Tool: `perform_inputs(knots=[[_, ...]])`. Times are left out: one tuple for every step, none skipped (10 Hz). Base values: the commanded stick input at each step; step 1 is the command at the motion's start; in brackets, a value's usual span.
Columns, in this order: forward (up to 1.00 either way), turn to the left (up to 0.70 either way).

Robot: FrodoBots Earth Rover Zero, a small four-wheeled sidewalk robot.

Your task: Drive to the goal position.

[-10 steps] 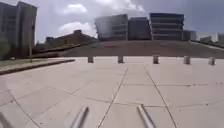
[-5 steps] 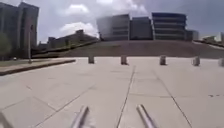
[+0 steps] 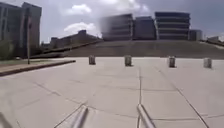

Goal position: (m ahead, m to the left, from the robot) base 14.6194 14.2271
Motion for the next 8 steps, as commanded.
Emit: perform_inputs(knots=[[1.0, 0.04], [1.0, 0.04], [0.79, -0.17], [0.0, -1.0], [0.0, -1.0], [0.0, -1.0], [0.0, -1.0], [0.0, -1.0]])
